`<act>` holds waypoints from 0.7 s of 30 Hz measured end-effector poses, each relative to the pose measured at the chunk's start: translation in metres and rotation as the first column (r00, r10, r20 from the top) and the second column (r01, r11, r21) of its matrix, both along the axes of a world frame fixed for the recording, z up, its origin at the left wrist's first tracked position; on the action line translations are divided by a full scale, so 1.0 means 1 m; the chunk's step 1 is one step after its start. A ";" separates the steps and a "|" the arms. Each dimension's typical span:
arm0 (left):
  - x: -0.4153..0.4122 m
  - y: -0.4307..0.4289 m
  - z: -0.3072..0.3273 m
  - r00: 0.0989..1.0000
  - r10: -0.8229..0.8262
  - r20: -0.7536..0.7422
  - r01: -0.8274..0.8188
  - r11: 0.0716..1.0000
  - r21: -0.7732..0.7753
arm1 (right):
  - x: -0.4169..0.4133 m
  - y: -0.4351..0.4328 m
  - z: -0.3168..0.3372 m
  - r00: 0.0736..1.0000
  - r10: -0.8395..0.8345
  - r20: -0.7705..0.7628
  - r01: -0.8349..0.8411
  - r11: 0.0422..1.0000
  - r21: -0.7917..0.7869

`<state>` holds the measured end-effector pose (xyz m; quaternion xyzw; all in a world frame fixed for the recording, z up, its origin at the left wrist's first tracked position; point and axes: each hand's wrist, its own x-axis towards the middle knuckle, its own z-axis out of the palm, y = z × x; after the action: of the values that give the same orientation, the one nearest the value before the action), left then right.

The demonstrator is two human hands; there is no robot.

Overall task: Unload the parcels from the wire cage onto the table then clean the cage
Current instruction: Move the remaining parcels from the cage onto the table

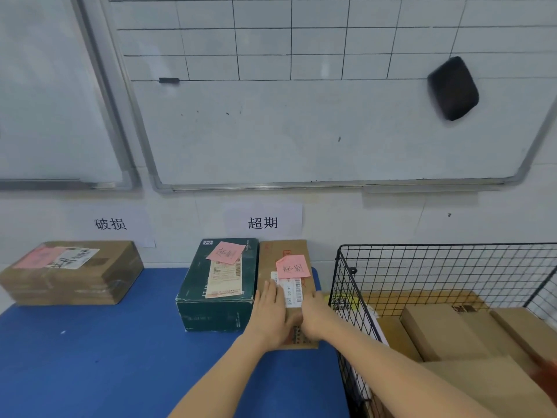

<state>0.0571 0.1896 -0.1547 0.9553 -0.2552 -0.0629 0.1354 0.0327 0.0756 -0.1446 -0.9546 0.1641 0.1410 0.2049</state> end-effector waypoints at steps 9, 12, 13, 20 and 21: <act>0.010 0.006 0.018 1.000 -0.020 -0.021 0.015 0.982 -0.188 | -0.005 0.003 0.031 0.990 0.071 0.124 -0.061 0.995 -0.078; 0.013 0.002 0.050 0.998 -0.026 -0.051 0.016 0.979 -0.202 | -0.018 -0.005 0.057 0.941 0.181 0.287 -0.131 0.974 -0.185; 0.014 -0.002 0.060 0.998 -0.030 -0.046 0.020 0.976 -0.216 | -0.023 -0.009 0.066 0.919 0.203 0.338 -0.138 0.969 -0.207; -0.010 -0.049 0.118 0.996 -0.081 -0.039 0.065 0.953 -0.296 | -0.071 -0.061 0.119 0.842 0.138 0.522 -0.058 0.984 -0.168; -0.015 -0.059 0.122 0.996 -0.079 -0.028 0.067 0.950 -0.305 | -0.079 -0.074 0.123 0.836 0.130 0.534 -0.042 0.984 -0.174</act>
<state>0.0424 0.1302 -0.0324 0.9116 -0.2943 -0.0468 0.2830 -0.0459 0.0017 -0.0218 -0.9747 0.0665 -0.1389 0.1618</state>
